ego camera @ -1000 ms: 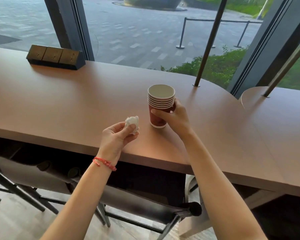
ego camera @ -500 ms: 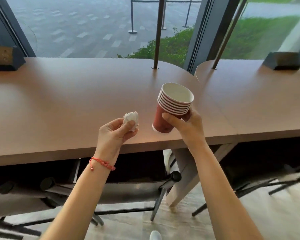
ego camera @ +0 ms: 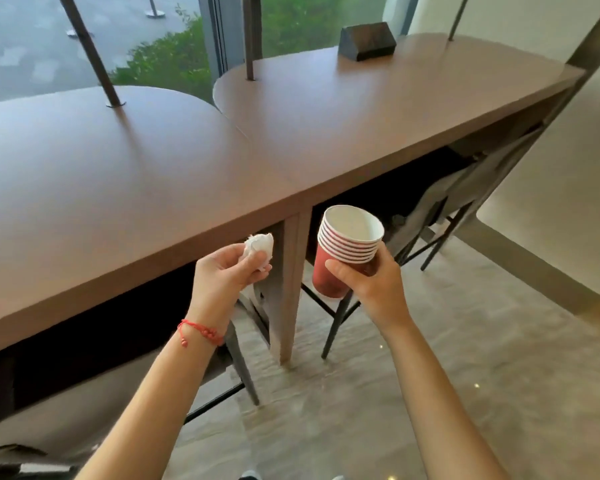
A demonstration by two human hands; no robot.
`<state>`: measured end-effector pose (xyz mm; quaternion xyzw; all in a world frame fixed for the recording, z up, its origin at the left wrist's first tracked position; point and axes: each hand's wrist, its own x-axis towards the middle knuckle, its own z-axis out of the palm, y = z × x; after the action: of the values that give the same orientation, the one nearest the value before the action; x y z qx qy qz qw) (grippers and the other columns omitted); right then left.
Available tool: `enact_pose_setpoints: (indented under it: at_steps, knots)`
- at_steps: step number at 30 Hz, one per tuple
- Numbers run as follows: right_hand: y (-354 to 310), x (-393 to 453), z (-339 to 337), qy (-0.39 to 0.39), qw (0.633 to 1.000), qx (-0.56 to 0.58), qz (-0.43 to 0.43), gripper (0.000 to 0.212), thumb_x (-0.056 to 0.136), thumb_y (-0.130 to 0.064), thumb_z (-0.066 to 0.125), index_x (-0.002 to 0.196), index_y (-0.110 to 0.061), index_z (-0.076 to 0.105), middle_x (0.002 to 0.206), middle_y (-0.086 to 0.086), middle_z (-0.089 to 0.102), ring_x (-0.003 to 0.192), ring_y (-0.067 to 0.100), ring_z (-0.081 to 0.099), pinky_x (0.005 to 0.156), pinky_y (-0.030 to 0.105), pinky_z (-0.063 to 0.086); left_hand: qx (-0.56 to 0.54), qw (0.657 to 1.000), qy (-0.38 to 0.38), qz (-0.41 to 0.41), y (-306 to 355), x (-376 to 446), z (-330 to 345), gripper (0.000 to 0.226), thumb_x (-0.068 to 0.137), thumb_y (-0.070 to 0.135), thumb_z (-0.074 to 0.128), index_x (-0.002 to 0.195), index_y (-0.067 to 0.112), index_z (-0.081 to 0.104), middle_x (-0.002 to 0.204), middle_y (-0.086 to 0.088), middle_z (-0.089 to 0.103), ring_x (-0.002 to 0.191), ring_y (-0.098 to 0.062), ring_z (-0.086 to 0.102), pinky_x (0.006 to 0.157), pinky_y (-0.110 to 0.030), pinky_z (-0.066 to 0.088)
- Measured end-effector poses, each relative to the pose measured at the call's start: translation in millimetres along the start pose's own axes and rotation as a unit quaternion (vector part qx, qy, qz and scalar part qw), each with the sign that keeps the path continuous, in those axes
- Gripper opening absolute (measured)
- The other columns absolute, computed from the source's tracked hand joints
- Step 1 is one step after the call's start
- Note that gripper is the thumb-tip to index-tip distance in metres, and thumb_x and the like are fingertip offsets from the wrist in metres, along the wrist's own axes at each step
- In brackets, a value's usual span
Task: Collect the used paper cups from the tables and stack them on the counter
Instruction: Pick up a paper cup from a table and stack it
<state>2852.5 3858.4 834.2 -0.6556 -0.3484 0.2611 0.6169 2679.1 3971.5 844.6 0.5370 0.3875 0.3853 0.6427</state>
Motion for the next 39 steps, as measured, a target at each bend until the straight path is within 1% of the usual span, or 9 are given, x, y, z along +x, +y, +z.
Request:
enact_pose_setpoints:
  at_steps: [3, 8, 13, 16, 20, 29, 33, 36, 39]
  knots:
    - [23.1, -21.5, -54.9, 0.050, 0.998, -0.014, 0.031, 0.056, 0.068, -0.021, 0.081, 0.117, -0.026, 0.054, 0.109, -0.011, 0.064, 0.099, -0.002, 0.060, 0.077, 0.011, 0.049, 0.056, 0.997, -0.048, -0.022, -20.8, -7.0, 57.8, 0.006, 0.079, 0.021, 0.070, 0.075, 0.024, 0.072, 0.081, -0.001, 0.073, 0.082, -0.017, 0.069, 0.071, -0.027, 0.056]
    - [56.3, -61.0, -148.4, 0.149, 0.986, -0.017, 0.076, 0.051, 0.066, -0.020, 0.084, 0.106, -0.032, 0.054, 0.103, -0.014, 0.063, 0.089, -0.011, 0.060, 0.069, 0.004, 0.046, 0.082, 0.986, -0.138, -0.053, -53.5, -31.9, 160.4, 0.015, 0.080, 0.016, 0.068, 0.070, 0.026, 0.069, 0.066, 0.010, 0.070, 0.066, -0.003, 0.068, 0.057, -0.012, 0.051]
    - [77.5, -111.3, -226.3, 0.266, 0.957, -0.001, 0.118, 0.051, 0.063, -0.017, 0.086, 0.104, -0.028, 0.057, 0.102, -0.006, 0.067, 0.093, 0.006, 0.065, 0.075, 0.014, 0.049, 0.107, 0.958, -0.239, -0.112, -85.6, -62.8, 252.1, 0.011, 0.081, 0.015, 0.068, 0.073, 0.022, 0.068, 0.076, -0.001, 0.070, 0.066, -0.008, 0.069, 0.058, -0.014, 0.052]
    - [84.5, -141.9, -264.0, 0.337, 0.932, 0.010, 0.137, 0.052, 0.059, -0.025, 0.086, 0.102, -0.029, 0.058, 0.101, -0.008, 0.068, 0.092, 0.004, 0.065, 0.076, 0.015, 0.050, 0.117, 0.932, -0.311, -0.147, -98.9, -82.3, 302.9, 0.006, 0.081, 0.014, 0.068, 0.076, 0.018, 0.068, 0.081, -0.006, 0.070, 0.070, -0.014, 0.069, 0.061, -0.017, 0.055]
    - [92.3, -177.6, -302.3, 0.429, 0.891, 0.022, 0.148, 0.046, 0.064, -0.016, 0.086, 0.098, -0.028, 0.058, 0.098, -0.007, 0.069, 0.087, 0.002, 0.065, 0.074, 0.014, 0.050, 0.131, 0.893, -0.405, -0.147, -112.2, -108.4, 365.3, 0.012, 0.081, 0.007, 0.066, 0.069, 0.010, 0.067, 0.074, -0.012, 0.064, 0.065, -0.015, 0.066, 0.061, -0.019, 0.056]
    - [101.7, -225.6, -351.9, 0.619, 0.770, 0.046, 0.147, 0.056, 0.055, -0.028, 0.081, 0.106, -0.023, 0.059, 0.101, -0.004, 0.070, 0.092, 0.008, 0.067, 0.075, 0.021, 0.052, 0.156, 0.776, -0.591, -0.155, -140.0, -132.8, 481.7, 0.015, 0.080, 0.005, 0.066, 0.065, 0.006, 0.070, 0.064, -0.007, 0.064, 0.067, -0.019, 0.066, 0.063, -0.021, 0.055]
    - [105.4, -218.2, -366.8, 0.668, 0.728, 0.057, 0.142, 0.061, 0.048, -0.038, 0.083, 0.102, -0.026, 0.060, 0.097, -0.009, 0.071, 0.091, 0.004, 0.067, 0.072, 0.017, 0.051, 0.162, 0.737, -0.640, -0.145, -148.4, -133.3, 524.7, 0.016, 0.080, 0.004, 0.066, 0.065, 0.001, 0.068, 0.064, -0.007, 0.062, 0.066, -0.020, 0.064, 0.063, -0.021, 0.055]
    - [99.5, -214.6, -381.0, 0.685, 0.712, 0.059, 0.142, 0.058, 0.054, -0.031, 0.083, 0.108, -0.027, 0.059, 0.103, -0.007, 0.070, 0.096, 0.006, 0.066, 0.074, 0.019, 0.051, 0.169, 0.719, -0.658, -0.148, -145.4, -140.2, 553.7, 0.012, 0.081, 0.003, 0.065, 0.072, -0.005, 0.067, 0.070, -0.013, 0.062, 0.065, -0.018, 0.065, 0.065, -0.022, 0.057]
    - [100.4, -215.5, -397.8, 0.705, 0.694, 0.060, 0.137, 0.059, 0.054, -0.035, 0.083, 0.108, -0.030, 0.059, 0.101, -0.013, 0.070, 0.095, 0.003, 0.066, 0.072, 0.017, 0.052, 0.170, 0.701, -0.673, -0.161, -148.3, -149.3, 577.5, 0.011, 0.081, 0.004, 0.065, 0.071, 0.003, 0.069, 0.070, -0.010, 0.064, 0.068, -0.020, 0.067, 0.066, -0.023, 0.058]
